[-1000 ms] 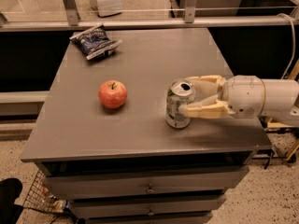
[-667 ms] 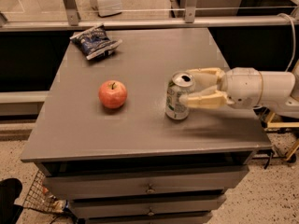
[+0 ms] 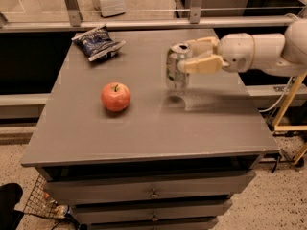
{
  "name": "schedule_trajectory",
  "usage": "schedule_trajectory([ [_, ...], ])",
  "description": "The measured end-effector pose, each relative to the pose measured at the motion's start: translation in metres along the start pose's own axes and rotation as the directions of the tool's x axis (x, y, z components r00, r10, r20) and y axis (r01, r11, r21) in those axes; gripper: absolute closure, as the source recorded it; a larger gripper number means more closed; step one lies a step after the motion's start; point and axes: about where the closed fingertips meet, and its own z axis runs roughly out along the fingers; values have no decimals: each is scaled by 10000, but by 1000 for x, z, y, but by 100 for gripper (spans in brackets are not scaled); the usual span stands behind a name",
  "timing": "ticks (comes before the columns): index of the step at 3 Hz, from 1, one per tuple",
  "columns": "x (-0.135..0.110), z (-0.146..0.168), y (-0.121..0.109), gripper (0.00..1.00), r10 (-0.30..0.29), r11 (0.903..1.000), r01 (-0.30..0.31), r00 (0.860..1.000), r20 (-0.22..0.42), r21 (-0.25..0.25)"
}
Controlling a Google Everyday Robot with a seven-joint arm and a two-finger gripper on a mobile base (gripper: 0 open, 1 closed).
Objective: Move 7up can near blue chip bag
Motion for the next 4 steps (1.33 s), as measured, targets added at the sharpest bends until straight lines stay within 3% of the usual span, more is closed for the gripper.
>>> schedule_trajectory([
  [2, 15, 58, -83, 100, 876, 9940, -937, 9909, -1021, -557],
  [3, 8, 81, -111, 100, 694, 9952, -759, 9925, -1007, -625],
  [4, -11, 96, -130, 100, 150, 9983, -183, 9981, -598, -559],
])
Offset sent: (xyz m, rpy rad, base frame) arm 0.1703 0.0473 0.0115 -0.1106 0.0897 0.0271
